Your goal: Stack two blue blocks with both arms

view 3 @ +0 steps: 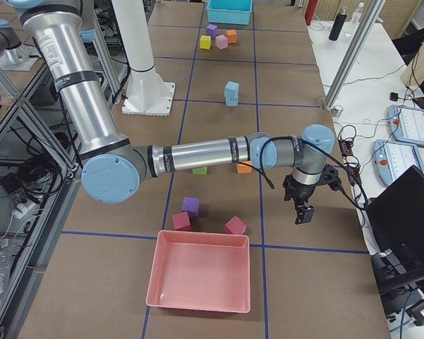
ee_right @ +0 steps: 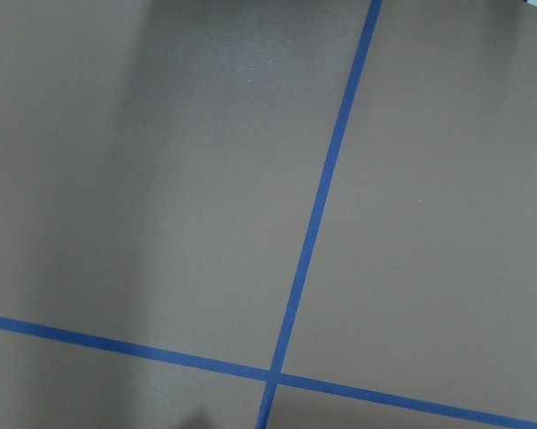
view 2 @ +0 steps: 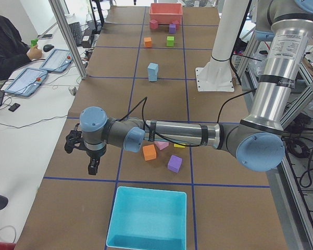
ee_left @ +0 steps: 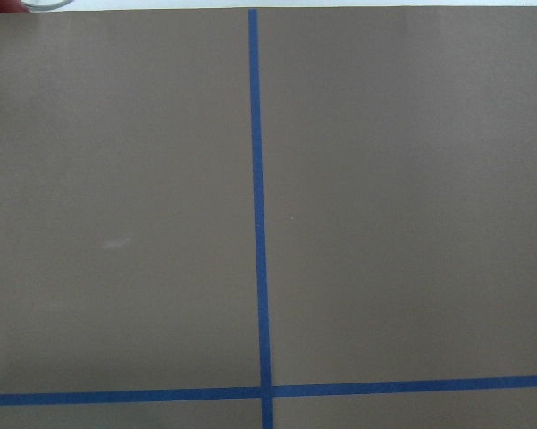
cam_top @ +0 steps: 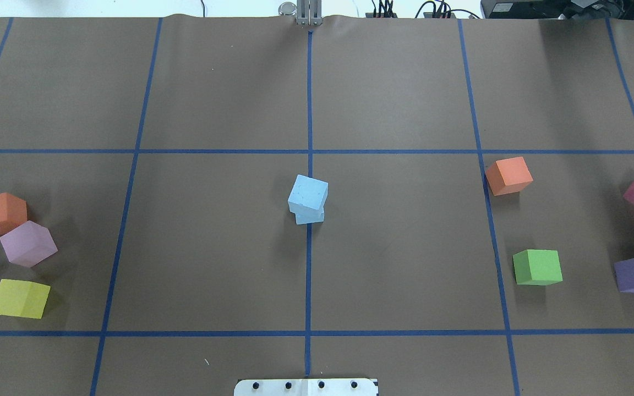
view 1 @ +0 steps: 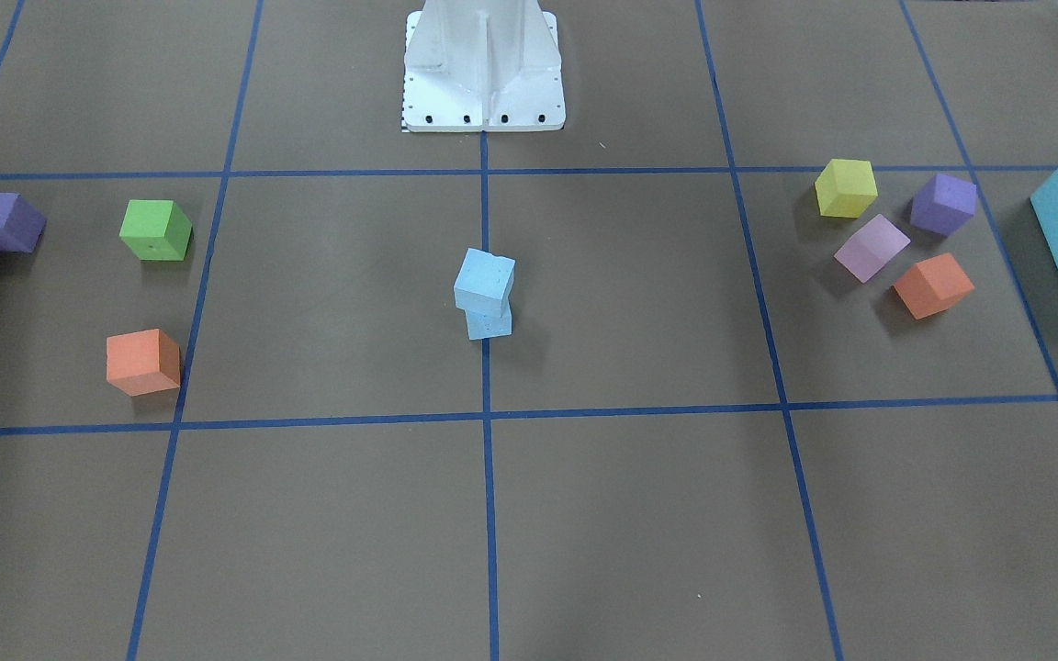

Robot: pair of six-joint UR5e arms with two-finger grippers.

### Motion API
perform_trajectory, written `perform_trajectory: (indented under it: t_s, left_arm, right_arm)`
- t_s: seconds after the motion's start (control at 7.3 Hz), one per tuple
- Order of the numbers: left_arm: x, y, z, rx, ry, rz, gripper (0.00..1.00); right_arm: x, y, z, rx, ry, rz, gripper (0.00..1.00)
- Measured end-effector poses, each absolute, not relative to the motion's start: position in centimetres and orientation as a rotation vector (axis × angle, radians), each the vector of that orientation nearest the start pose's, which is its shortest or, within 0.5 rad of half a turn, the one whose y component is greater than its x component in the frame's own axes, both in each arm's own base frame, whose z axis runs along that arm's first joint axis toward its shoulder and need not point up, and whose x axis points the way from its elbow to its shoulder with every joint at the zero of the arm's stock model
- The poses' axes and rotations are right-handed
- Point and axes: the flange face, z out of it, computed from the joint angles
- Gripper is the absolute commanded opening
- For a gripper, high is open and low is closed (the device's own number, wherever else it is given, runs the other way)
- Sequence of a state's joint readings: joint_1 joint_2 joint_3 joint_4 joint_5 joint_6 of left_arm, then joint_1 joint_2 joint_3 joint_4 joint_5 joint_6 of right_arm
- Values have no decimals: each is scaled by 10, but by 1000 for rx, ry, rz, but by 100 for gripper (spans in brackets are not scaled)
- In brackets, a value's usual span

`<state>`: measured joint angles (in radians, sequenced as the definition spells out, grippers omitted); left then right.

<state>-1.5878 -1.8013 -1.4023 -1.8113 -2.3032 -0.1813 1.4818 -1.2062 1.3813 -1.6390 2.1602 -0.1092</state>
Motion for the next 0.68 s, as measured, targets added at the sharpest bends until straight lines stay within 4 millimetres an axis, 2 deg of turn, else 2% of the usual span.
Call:
perform_trajectory:
  t_s: [0.68]
  left_arm:
    - [-83, -603, 596, 232, 717, -94, 97]
  right_arm:
    - [18, -655, 552, 124, -588, -213, 99]
